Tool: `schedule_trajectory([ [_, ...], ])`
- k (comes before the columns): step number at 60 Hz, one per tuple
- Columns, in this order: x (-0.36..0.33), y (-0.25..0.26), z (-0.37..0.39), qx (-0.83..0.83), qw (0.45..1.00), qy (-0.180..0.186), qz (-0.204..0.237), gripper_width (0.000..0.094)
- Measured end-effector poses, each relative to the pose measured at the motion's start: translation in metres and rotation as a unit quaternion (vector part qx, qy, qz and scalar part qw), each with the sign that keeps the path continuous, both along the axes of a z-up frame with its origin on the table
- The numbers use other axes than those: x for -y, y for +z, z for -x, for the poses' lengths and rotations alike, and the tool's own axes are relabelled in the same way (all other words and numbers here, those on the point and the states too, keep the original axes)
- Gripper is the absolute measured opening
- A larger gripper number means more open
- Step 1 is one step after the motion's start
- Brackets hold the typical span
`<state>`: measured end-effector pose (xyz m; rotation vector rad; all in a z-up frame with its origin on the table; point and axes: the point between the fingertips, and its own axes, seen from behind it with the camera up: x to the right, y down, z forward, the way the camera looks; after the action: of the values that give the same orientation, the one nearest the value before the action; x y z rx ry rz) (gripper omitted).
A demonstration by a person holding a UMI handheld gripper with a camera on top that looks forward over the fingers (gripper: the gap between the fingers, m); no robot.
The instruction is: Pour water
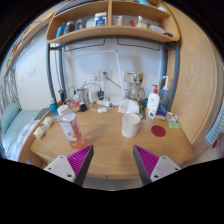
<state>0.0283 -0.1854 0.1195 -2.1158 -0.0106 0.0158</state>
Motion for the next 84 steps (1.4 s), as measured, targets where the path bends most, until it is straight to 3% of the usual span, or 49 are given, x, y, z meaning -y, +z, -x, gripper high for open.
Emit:
schedule_trajectory([
  [9, -0.001, -0.027, 0.062, -0.015, 0.999, 0.02, -0.036, 0.0818],
  [24, -0.052, -0.055, 0.149, -0.004, 0.994, 0.093, -0.049, 0.0823],
  [43, -0.122, -0.046, 0.166, 0.01, 0.992, 0.084, -0.096, 0.0815],
  [47, -0.129, -0.046, 0.164, 0.016, 0.991, 0.078, -0.107, 0.0755],
  [50, -0.132, -0.044, 0.167, 0.012, 0.99, 0.081, -0.113, 0.0626],
  [54, -0.133, -0.045, 0.176, -0.009, 0.987, 0.1, -0.128, 0.0587],
  [63, -0.135, -0.042, 0.173, -0.015, 0.985, 0.091, -0.149, 0.0494],
  [67, -0.139, -0.043, 0.169, -0.01, 0.986, 0.076, -0.149, 0.0468],
  [79, -0.143, -0.044, 0.17, -0.018, 0.988, 0.082, -0.127, 0.0444],
  [84, -0.147, -0.029, 0.161, -0.08, 0.987, 0.058, -0.127, 0.0444],
])
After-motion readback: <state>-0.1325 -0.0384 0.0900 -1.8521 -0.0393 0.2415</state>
